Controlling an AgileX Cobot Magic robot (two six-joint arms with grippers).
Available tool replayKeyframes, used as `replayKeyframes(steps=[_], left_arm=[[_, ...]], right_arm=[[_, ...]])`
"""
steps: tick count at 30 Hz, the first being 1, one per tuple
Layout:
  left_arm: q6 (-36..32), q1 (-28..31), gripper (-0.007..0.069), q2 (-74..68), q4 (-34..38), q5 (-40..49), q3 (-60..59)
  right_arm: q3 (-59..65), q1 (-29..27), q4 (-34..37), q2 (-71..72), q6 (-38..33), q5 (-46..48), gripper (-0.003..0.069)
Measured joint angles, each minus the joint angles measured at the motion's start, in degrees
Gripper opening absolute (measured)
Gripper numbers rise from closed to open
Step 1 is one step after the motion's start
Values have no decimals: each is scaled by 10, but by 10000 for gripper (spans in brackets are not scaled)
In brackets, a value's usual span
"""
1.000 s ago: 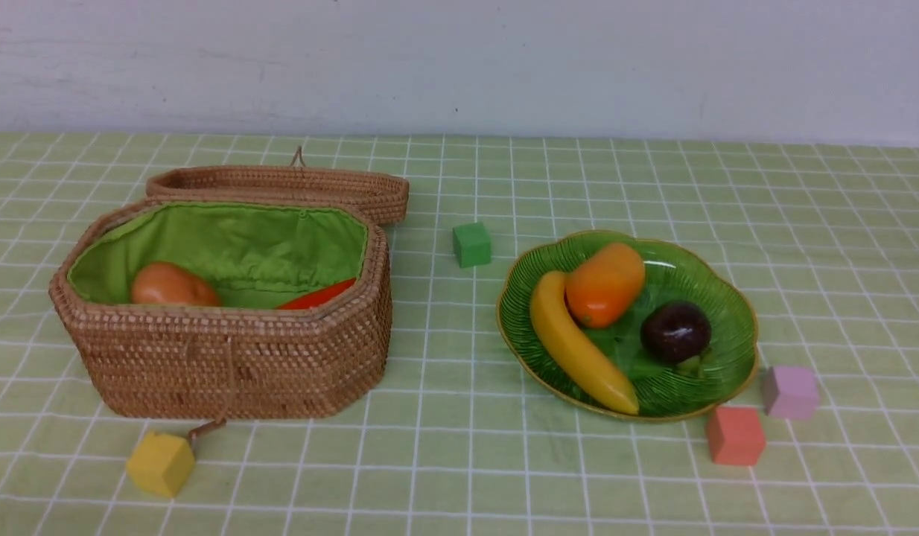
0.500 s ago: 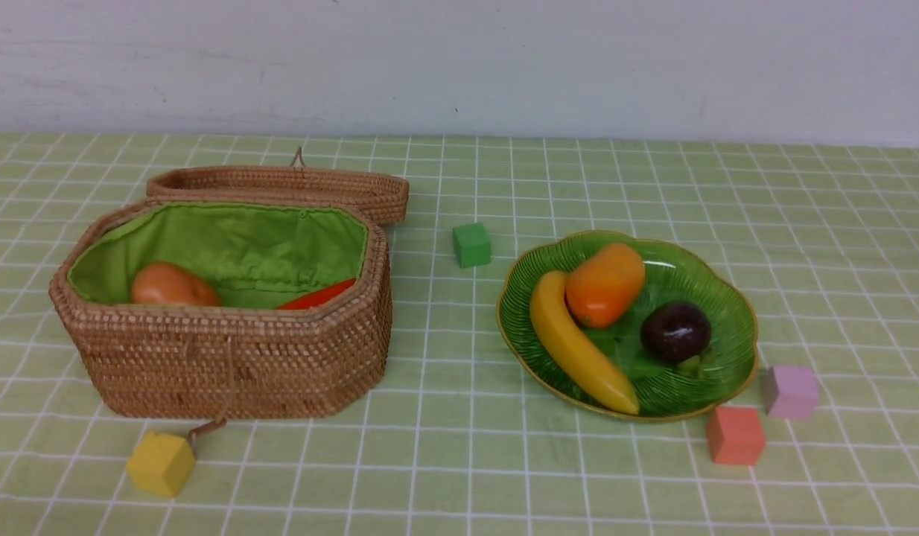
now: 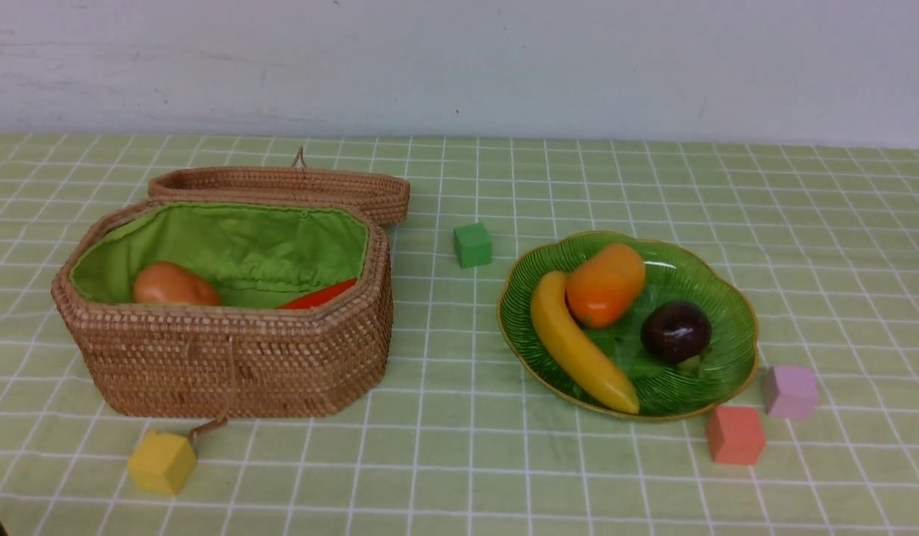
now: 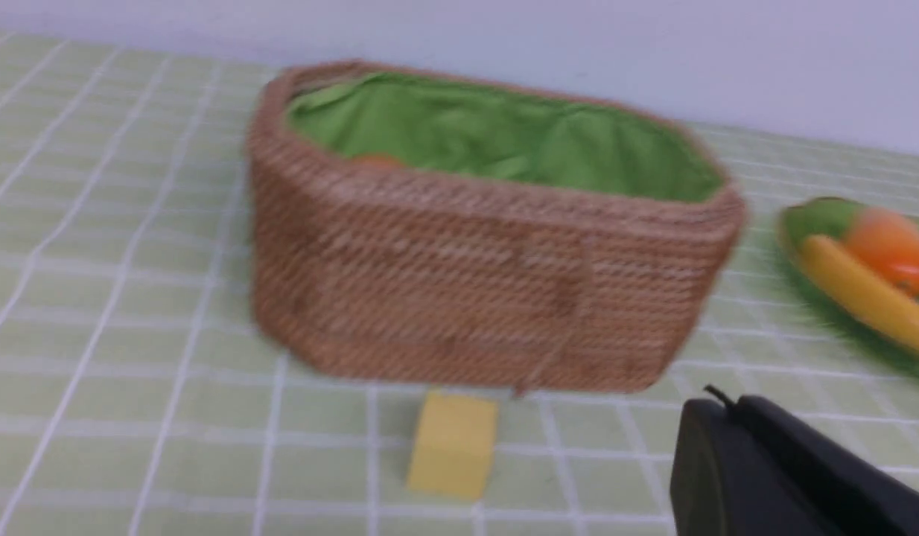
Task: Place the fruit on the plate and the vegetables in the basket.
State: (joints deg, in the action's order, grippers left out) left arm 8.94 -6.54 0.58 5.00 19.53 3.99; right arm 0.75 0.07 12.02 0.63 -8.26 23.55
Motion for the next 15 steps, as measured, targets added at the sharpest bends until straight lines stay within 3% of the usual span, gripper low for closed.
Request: replayKeyframes(steps=[3, 15], left_arm=[[0, 29, -13, 0, 32, 14, -51], [0, 32, -13, 0, 57, 26, -57]], right_arm=[[0, 0, 1, 0, 0, -1, 3], [0, 0, 2, 0, 0, -1, 18]])
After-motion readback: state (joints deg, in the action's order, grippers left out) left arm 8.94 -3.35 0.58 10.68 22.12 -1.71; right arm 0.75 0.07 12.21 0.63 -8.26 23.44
